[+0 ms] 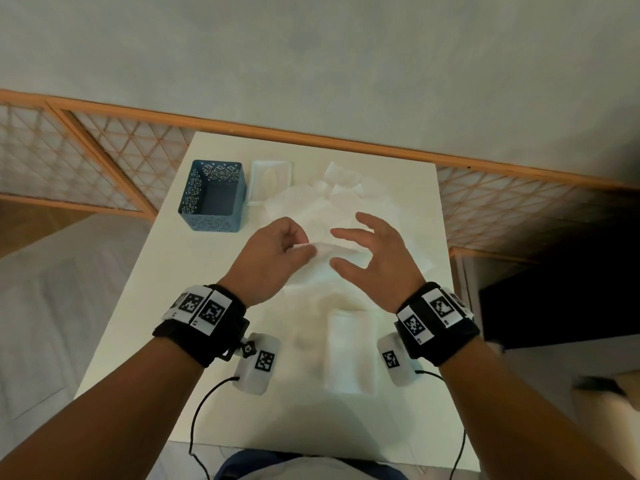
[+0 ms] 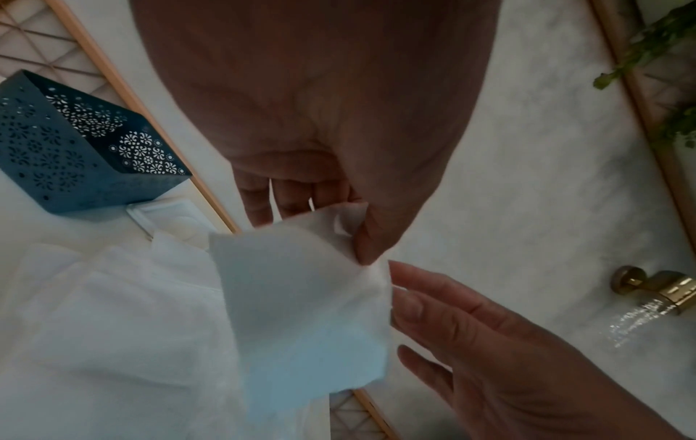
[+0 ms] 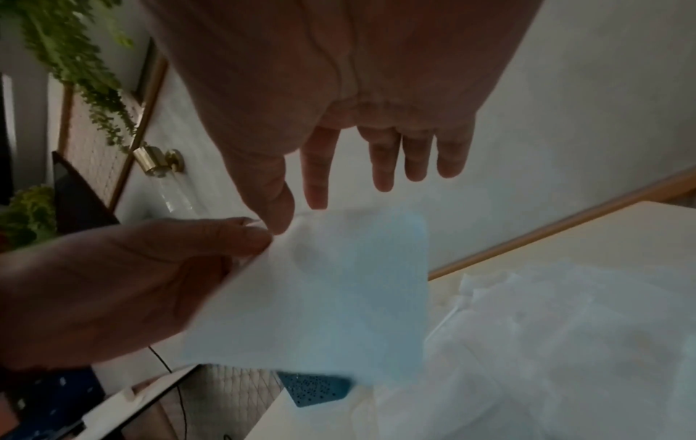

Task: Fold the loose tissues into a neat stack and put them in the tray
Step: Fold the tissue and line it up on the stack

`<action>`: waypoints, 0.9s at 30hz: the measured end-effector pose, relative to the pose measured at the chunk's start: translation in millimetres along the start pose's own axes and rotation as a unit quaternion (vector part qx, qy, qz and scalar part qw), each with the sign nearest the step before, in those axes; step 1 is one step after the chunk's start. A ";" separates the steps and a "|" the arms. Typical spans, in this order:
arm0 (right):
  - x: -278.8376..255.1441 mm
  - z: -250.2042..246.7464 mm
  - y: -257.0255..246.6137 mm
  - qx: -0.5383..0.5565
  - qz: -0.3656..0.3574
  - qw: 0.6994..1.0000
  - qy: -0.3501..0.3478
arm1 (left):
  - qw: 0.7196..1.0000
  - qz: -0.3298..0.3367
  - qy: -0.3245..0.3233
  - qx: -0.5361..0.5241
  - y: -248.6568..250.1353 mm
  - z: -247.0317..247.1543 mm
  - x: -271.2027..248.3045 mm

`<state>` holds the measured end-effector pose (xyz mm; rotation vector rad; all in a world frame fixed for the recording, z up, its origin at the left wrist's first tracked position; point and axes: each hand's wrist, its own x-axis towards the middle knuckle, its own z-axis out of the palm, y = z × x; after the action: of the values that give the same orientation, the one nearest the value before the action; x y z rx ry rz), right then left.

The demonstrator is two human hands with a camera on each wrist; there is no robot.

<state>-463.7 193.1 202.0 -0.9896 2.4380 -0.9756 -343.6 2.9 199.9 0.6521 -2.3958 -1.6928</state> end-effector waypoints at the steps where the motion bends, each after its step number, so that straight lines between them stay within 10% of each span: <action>1: -0.3 4.6 -4.5 -0.012 -0.012 1.000 0.001 | 1.000 0.003 -0.009 -0.010 -1.4 -2.6 -0.1; 11: -5.0 30.5 -33.3 0.072 0.007 0.997 0.035 | 0.998 0.030 -0.053 -0.017 -4.5 -33.1 -1.0; 27: -13.2 51.5 -28.2 0.238 0.155 0.958 0.031 | 0.955 -0.147 -0.066 -0.249 -59.8 -17.5 -17.9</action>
<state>-413.8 163.5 185.9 -0.4057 2.1531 -1.3944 -305.3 -21.1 153.4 0.8554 -1.8797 -2.4084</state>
